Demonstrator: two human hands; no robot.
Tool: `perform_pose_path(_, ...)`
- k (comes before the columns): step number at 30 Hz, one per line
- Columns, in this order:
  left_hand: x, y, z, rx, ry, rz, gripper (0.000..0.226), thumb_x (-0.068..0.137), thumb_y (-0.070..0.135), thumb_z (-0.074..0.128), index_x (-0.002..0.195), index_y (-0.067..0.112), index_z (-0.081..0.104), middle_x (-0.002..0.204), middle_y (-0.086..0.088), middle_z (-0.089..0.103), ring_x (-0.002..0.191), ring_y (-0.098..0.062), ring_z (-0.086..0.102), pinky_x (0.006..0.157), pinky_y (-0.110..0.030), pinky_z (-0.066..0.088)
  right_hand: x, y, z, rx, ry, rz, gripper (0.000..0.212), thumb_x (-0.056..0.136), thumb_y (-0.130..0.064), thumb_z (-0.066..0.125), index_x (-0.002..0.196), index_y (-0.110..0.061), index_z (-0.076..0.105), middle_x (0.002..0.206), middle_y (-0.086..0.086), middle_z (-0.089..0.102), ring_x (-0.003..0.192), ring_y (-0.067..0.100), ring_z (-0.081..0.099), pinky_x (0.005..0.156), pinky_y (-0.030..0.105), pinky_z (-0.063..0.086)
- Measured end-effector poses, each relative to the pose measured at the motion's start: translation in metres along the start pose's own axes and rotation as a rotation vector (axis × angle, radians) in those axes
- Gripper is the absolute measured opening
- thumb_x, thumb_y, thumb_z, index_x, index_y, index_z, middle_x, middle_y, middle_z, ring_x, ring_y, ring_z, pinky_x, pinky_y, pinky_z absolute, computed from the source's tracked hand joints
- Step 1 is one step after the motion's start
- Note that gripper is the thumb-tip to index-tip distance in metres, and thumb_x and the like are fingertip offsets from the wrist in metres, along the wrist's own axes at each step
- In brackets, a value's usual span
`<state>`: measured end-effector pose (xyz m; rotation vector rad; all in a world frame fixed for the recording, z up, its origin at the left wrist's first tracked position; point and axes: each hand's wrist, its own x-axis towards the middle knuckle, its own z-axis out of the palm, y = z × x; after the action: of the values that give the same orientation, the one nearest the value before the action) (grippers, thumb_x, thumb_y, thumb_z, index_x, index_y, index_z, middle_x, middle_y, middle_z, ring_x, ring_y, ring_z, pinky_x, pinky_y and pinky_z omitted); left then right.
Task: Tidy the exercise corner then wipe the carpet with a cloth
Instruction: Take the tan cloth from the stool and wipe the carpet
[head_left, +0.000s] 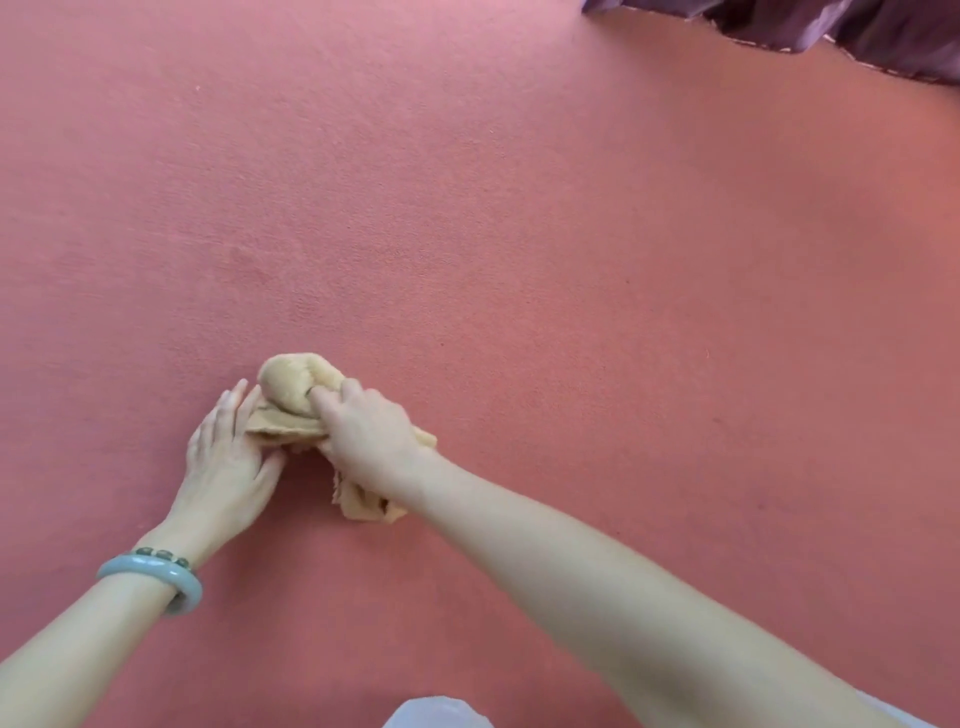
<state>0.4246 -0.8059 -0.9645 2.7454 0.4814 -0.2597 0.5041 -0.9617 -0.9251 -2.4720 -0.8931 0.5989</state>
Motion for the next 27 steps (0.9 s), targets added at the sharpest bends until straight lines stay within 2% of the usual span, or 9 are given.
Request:
perform_pose_path(4,-0.005,-0.009,-0.003,0.044,-0.01,-0.004,0.069,0.093,0.032,0.052,0.149,0.012,0.018,0.157,-0.011,0.013,0.145,-0.028,0.009,0.115,-0.044,0.01,0.016,0.069,-0.04,-0.014,0.089,0.137,0.034,0.088,-0.028,0.054,0.117,-0.014,0.046,0.107,0.015,0.051,0.1,0.036,0.056,0.072,0.04,0.041)
perform_pose_path(7,-0.007,-0.016,-0.001,0.085,-0.058,-0.051,0.083,0.088,0.053,0.048,0.151,0.016,0.009,0.159,-0.007,0.006,0.146,-0.024,0.003,0.116,-0.042,0.003,0.019,0.148,-0.088,-0.108,0.259,0.362,0.028,0.09,-0.027,0.051,0.113,-0.012,0.045,0.106,0.017,0.051,0.098,0.038,0.056,0.069,0.038,0.038)
perform_pose_path(10,-0.008,-0.024,-0.002,0.089,-0.095,-0.12,0.096,0.079,0.068,0.044,0.151,0.024,-0.002,0.159,-0.001,-0.005,0.146,-0.018,-0.007,0.116,-0.044,-0.005,0.005,0.21,-0.127,-0.183,0.396,0.621,0.029,0.092,-0.027,0.046,0.115,-0.01,0.044,0.112,0.022,0.049,0.103,0.043,0.053,0.076,0.043,0.04)
perform_pose_path(12,-0.008,-0.03,-0.005,0.09,-0.119,-0.151,0.102,0.075,0.073,0.045,0.15,0.028,-0.006,0.159,0.002,-0.01,0.145,-0.016,-0.012,0.115,-0.046,-0.008,0.0,0.224,-0.139,-0.192,0.44,0.771,0.031,0.092,-0.026,0.042,0.118,-0.008,0.043,0.117,0.025,0.047,0.107,0.045,0.05,0.083,0.046,0.04)
perform_pose_path(14,-0.008,-0.038,-0.007,0.1,-0.148,-0.172,0.111,0.067,0.083,0.041,0.149,0.029,-0.009,0.158,0.002,-0.013,0.145,-0.016,-0.015,0.116,-0.047,-0.008,0.012,0.214,-0.138,-0.183,0.45,0.815,0.034,0.093,-0.026,0.041,0.121,-0.007,0.042,0.119,0.026,0.047,0.109,0.046,0.05,0.087,0.047,0.04)
perform_pose_path(16,-0.008,-0.045,-0.004,0.105,-0.156,-0.173,0.12,0.056,0.095,0.028,0.149,0.029,-0.011,0.158,0.002,-0.014,0.144,-0.016,-0.016,0.115,-0.047,-0.009,0.038,0.182,-0.124,-0.154,0.425,0.741,0.032,0.092,-0.024,0.042,0.119,-0.007,0.043,0.12,0.025,0.047,0.106,0.046,0.051,0.086,0.046,0.042)
perform_pose_path(18,-0.007,-0.048,0.0,0.104,-0.146,-0.163,0.12,0.051,0.092,0.017,0.149,0.029,-0.012,0.158,0.002,-0.014,0.144,-0.017,-0.016,0.114,-0.048,-0.011,0.07,0.138,-0.101,-0.13,0.375,0.612,0.029,0.092,-0.023,0.044,0.116,-0.008,0.044,0.12,0.023,0.047,0.104,0.045,0.053,0.083,0.044,0.042)
perform_pose_path(24,-0.006,-0.05,0.006,0.107,-0.145,-0.156,0.118,0.052,0.09,0.016,0.148,0.028,-0.013,0.157,0.002,-0.017,0.143,-0.017,-0.02,0.113,-0.05,-0.014,0.125,-0.021,-0.013,-0.088,0.14,0.14,0.029,0.09,-0.02,0.049,0.116,-0.009,0.047,0.116,0.019,0.05,0.098,0.041,0.056,0.074,0.043,0.044)
perform_pose_path(27,-0.006,-0.051,0.006,0.096,-0.131,-0.151,0.119,0.054,0.089,0.018,0.15,0.025,-0.007,0.158,0.0,-0.014,0.142,-0.017,-0.022,0.112,-0.05,-0.016,0.129,-0.059,0.01,-0.12,-0.027,-0.108,0.029,0.088,-0.02,0.052,0.115,-0.009,0.048,0.108,0.017,0.051,0.093,0.04,0.058,0.066,0.04,0.04)
